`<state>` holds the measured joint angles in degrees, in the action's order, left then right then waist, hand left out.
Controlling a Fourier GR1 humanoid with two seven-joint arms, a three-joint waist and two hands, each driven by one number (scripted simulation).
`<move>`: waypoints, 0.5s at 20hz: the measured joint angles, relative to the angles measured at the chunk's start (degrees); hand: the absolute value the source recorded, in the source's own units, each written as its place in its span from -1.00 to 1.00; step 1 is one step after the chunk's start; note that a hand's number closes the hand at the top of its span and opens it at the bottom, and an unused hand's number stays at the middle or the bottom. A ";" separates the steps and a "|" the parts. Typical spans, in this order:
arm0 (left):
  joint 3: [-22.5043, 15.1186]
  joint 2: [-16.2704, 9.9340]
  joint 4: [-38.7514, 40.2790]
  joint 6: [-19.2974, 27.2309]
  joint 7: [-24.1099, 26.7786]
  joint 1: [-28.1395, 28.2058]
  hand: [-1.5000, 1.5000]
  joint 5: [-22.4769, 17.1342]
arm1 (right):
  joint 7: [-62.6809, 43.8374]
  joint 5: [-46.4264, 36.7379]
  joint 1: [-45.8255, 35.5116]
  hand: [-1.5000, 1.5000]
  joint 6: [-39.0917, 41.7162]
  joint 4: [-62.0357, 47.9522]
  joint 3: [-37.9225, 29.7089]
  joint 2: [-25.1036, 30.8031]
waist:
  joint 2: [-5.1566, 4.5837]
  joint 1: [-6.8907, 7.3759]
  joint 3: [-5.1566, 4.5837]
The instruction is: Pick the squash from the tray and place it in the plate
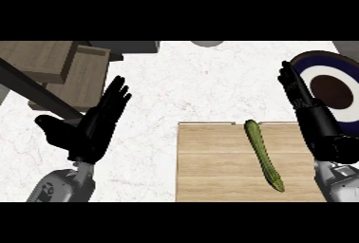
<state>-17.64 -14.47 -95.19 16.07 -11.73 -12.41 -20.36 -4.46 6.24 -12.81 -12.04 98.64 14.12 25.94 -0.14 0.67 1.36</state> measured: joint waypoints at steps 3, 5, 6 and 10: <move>0.52 -1.83 1.94 0.63 -0.04 1.69 0.00 2.14 | -1.07 4.32 -1.03 1.00 5.58 0.36 1.42 -0.36 | 0.01 0.22 -0.67; 0.82 -3.33 3.67 1.86 -0.26 3.32 0.00 4.09 | -1.47 8.70 -0.90 1.00 11.47 0.88 3.50 -0.29 | -0.12 0.82 -0.87; 1.13 -4.35 4.70 2.36 -0.38 3.98 0.00 5.08 | -2.02 11.05 -1.06 1.00 14.46 1.22 4.79 -0.43 | -0.24 1.31 -0.94; 1.17 -5.67 7.16 3.17 -1.42 5.82 0.00 6.38 | 2.69 -4.86 -7.26 1.00 18.49 3.50 6.46 11.89 | 0.78 1.65 -1.60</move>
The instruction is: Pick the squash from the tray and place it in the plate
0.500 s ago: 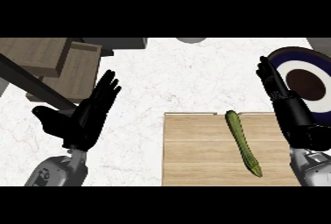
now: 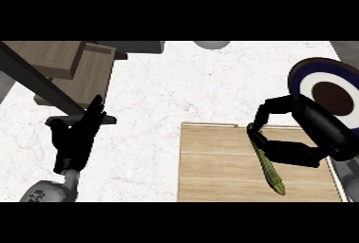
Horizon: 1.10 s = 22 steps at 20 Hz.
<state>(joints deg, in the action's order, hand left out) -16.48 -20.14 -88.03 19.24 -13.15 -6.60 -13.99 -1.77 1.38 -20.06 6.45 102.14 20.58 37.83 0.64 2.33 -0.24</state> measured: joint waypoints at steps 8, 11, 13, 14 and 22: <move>0.22 0.30 1.91 2.48 1.58 2.11 0.00 2.63 | 20.08 8.90 10.51 -1.00 4.65 -11.75 -2.56 -4.64 | -1.16 -1.56 0.64; 0.74 0.19 2.30 2.10 2.38 2.24 0.00 2.76 | 28.66 8.61 10.63 -1.00 12.81 -17.33 -2.13 -1.70 | -1.04 -1.38 0.63; 0.49 0.75 2.53 2.32 2.73 2.22 0.00 3.24 | 32.80 4.69 9.23 -1.00 15.29 -19.77 -1.16 0.44 | -0.93 -1.34 0.61; 0.72 0.60 2.65 2.07 2.80 2.22 0.00 3.20 | 33.79 2.41 8.19 -1.00 15.57 -20.40 -0.66 1.27 | -0.86 -1.31 0.59; 1.36 0.77 3.32 1.48 2.85 2.10 0.00 3.85 | 32.09 -13.78 -0.58 -1.00 13.92 -20.72 2.22 5.98 | -0.53 -1.52 0.45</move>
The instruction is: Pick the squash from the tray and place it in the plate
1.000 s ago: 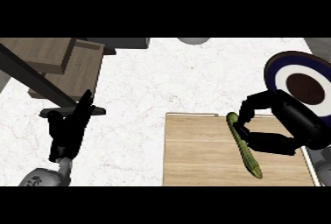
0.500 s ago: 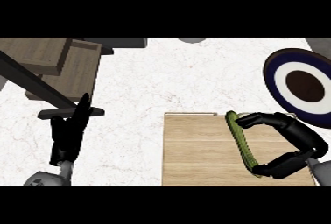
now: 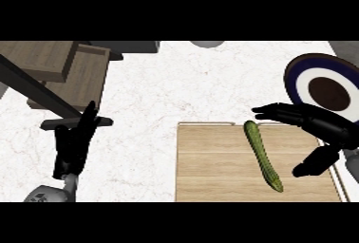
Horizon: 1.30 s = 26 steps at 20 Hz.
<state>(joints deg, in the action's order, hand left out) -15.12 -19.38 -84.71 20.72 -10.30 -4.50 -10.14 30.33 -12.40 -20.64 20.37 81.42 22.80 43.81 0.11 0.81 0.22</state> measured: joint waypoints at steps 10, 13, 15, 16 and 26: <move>0.71 0.81 -0.12 -1.19 0.85 0.96 0.00 0.65 | -10.65 -10.75 -7.48 -1.00 11.64 1.35 6.70 1.16 | 0.12 -0.15 -0.01; 0.93 1.40 0.17 -0.97 1.32 1.17 0.00 1.65 | -12.66 -13.35 -8.31 -1.00 14.10 0.60 7.81 -0.71 | 0.17 -0.27 0.09; 1.12 2.00 0.25 -0.77 0.61 0.82 0.00 2.16 | -13.90 -14.91 -8.44 -1.00 15.50 0.53 7.95 -1.99 | 0.21 -0.36 0.09; 1.40 2.25 0.60 -1.24 1.16 0.84 0.00 2.20 | -14.03 -15.91 -7.75 -1.00 15.52 0.72 7.93 -2.54 | 0.23 -0.44 0.10; 3.21 3.64 0.22 -2.72 1.43 1.60 0.00 3.98 | -10.68 -24.06 -6.91 -1.00 16.66 -3.78 6.84 -6.68 | 0.21 -0.45 0.14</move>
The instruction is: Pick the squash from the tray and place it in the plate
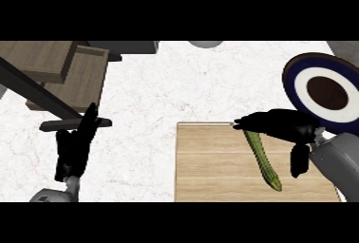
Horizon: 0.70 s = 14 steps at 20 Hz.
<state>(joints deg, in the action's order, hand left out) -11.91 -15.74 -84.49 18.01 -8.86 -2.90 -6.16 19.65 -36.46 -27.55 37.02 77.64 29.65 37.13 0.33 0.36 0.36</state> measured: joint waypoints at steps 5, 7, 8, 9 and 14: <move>1.25 0.07 -1.00 -1.46 -1.51 0.40 0.00 0.30 | 1.48 -3.30 1.30 -1.00 0.56 -0.60 -1.21 -1.59 | -0.04 -0.09 -0.05; 1.39 0.91 -0.15 -1.19 -1.61 -0.45 0.00 1.33 | 2.00 -4.84 0.80 -1.00 0.37 -2.50 -1.60 -3.50 | -0.06 -0.07 -0.06; 1.69 1.09 -0.69 -1.22 -1.81 -0.10 0.00 1.48 | 2.39 -5.73 0.65 -1.00 0.35 -3.27 -1.91 -4.03 | -0.10 -0.05 -0.10; 1.67 1.61 -0.24 -1.10 -1.04 -0.08 0.00 1.97 | 2.08 -6.32 0.61 -1.00 0.65 -3.35 -2.15 -4.54 | -0.07 -0.10 -0.07; 2.61 1.97 -0.99 -2.11 -2.02 0.19 0.00 2.72 | 4.58 -10.41 0.99 1.00 -1.35 -6.68 -2.73 -6.29 | -0.09 -0.06 -0.15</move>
<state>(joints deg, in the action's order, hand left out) -9.30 -13.77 -85.48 15.90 -10.88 -2.71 -3.44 24.23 -46.87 -26.55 35.67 70.97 26.92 30.84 0.24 0.30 0.21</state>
